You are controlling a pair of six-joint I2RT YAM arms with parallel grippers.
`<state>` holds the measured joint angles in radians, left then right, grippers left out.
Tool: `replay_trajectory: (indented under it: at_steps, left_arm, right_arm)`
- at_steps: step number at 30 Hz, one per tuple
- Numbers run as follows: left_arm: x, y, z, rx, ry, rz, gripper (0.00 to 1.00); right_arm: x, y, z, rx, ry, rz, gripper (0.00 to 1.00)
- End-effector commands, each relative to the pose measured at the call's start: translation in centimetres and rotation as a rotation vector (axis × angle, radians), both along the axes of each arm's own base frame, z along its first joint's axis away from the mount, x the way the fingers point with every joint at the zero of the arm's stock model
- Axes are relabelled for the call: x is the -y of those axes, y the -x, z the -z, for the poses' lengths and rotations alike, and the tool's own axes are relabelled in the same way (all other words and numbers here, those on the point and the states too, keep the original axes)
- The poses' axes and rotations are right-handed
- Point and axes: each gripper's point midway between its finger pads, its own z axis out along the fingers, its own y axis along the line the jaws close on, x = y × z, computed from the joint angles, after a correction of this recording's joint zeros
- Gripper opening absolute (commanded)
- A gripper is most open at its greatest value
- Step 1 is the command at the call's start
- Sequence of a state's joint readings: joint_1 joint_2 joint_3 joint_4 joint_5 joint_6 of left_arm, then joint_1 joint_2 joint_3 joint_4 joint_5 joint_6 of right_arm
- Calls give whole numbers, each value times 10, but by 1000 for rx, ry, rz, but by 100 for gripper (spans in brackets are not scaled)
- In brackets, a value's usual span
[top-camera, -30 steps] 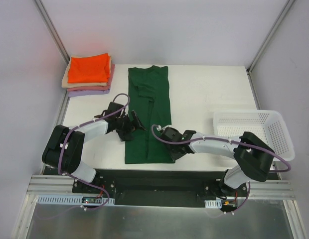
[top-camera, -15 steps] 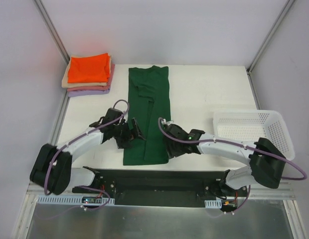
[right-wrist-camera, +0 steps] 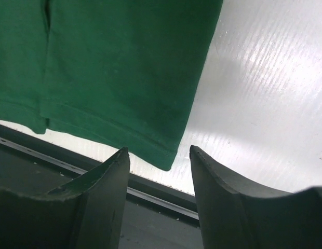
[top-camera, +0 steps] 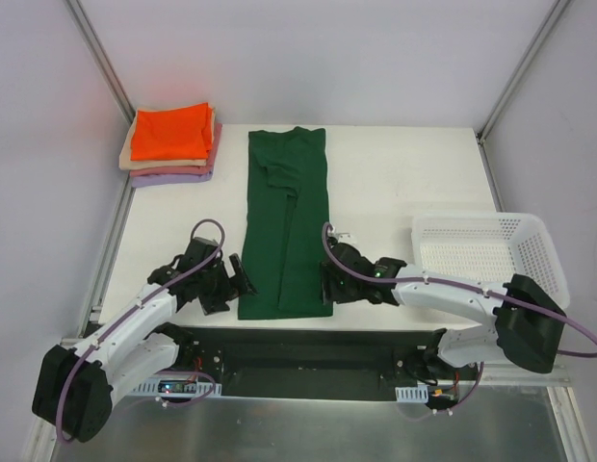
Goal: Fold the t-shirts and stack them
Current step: Grab the bottom of the folded rectangular tshirt with both arms
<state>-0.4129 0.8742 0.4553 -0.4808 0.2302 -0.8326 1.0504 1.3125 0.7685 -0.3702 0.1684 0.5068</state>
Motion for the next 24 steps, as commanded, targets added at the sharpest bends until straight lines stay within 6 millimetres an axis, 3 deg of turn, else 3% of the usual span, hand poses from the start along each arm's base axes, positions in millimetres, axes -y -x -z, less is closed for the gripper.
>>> replay_trajectory:
  at_steps: [1, 7, 10, 14, 18, 21, 24]
  left_arm:
    - [-11, 30, 28, -143, -45, -31, 86]
    - [-14, 46, 43, -205, -45, -31, 63]
    - [-17, 49, 48, -220, -54, -43, 42]
    - [-18, 51, 51, -230, -59, -54, 24]
    - [-20, 47, 55, -220, -75, -72, 15]
    - [-22, 44, 57, -215, -88, -90, 0]
    - [-22, 44, 58, -211, -89, -85, 0]
  right_arm:
    - [-9, 0, 12, -40, -42, 57, 53]
    - [-10, 9, 34, -112, -25, 69, 51]
    - [-8, 14, 40, -134, -20, 77, 46]
    - [-6, 23, 46, -180, -29, 81, 40]
    - [-7, 30, 51, -215, -40, 86, 33]
    - [-3, 31, 52, -220, -31, 99, 26]
    - [2, 33, 51, -220, -16, 104, 21]
